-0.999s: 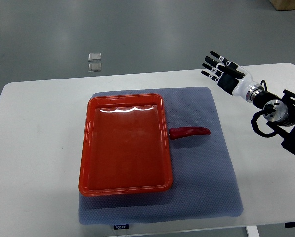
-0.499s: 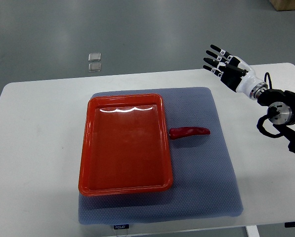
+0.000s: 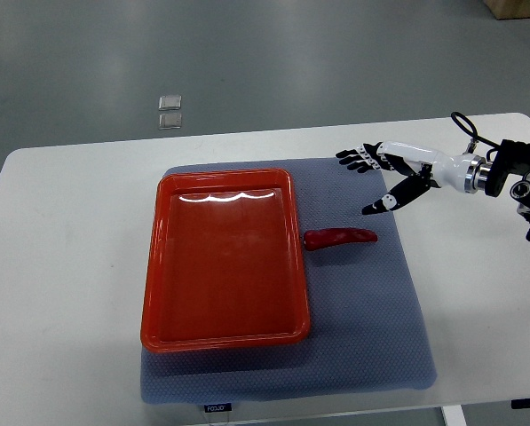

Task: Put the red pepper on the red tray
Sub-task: 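Close the right hand fingers around the red pepper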

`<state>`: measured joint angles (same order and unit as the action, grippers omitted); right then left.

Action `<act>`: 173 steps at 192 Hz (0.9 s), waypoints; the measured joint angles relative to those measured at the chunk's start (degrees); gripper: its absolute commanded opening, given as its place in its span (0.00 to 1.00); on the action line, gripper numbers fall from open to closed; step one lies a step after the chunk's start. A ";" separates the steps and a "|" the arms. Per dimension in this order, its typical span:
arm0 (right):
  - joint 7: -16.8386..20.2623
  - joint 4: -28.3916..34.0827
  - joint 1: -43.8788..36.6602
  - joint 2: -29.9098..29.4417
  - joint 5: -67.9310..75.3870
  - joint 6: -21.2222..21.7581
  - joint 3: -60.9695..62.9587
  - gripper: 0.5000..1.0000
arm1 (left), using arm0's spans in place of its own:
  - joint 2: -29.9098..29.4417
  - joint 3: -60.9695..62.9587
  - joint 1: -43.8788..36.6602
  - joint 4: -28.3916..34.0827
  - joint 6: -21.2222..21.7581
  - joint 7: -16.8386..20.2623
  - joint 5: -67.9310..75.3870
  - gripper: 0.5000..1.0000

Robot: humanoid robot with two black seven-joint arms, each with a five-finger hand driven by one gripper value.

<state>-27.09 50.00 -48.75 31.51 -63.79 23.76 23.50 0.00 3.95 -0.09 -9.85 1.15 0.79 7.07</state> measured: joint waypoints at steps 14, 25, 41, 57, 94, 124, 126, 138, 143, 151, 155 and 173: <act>-0.76 2.61 -0.12 1.75 -5.61 -0.04 -0.24 0.83 | 0.00 0.01 0.00 0.00 0.00 0.00 0.00 1.00; -0.84 4.04 -0.17 2.12 -9.49 -0.63 -0.38 0.82 | 0.00 0.01 0.00 0.00 0.00 0.00 0.00 1.00; -0.47 4.95 -0.18 1.68 -14.04 -2.87 -0.71 0.82 | 0.00 0.01 0.00 0.00 0.00 0.00 0.02 1.00; 0.52 5.10 -0.18 0.72 -16.90 -5.55 -2.81 0.81 | 0.00 0.01 0.00 0.00 0.00 0.00 0.03 1.00; 5.67 4.65 -0.28 -1.36 -18.61 -13.52 -8.90 0.81 | 0.00 0.01 0.00 0.00 0.00 0.00 0.03 1.00; 8.39 4.42 -0.25 -2.80 -18.57 -15.71 -9.56 0.68 | 0.00 0.01 0.00 -0.01 0.00 0.00 0.03 1.00; 8.46 4.42 -0.23 -2.87 -18.56 -15.77 -9.57 0.67 | 0.00 0.01 0.00 -0.01 0.00 0.00 0.03 1.00; 8.69 4.42 -0.15 -3.43 -18.39 -15.93 -9.60 0.61 | 0.00 0.01 0.00 -0.01 0.00 0.00 0.03 1.00; 8.74 4.42 -0.14 -3.68 -18.29 -15.95 -9.60 0.59 | 0.00 0.01 0.01 -0.01 0.00 0.00 0.03 1.00; 8.75 4.43 -0.13 -4.06 -18.13 -15.95 -9.61 0.56 | 0.00 0.01 0.01 -0.01 0.00 0.00 0.03 1.00; 8.75 4.44 -0.13 -4.21 -18.09 -15.95 -9.61 0.55 | 0.00 0.01 0.01 -0.01 0.00 0.00 0.03 1.00; 8.75 4.49 -0.13 -4.92 -18.01 -15.91 -9.67 0.52 | 0.00 0.01 0.00 -0.01 0.00 0.00 0.03 1.00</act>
<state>-18.34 54.49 -48.88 26.59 -81.80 7.85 13.83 0.00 3.96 -0.09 -9.85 1.14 0.79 7.10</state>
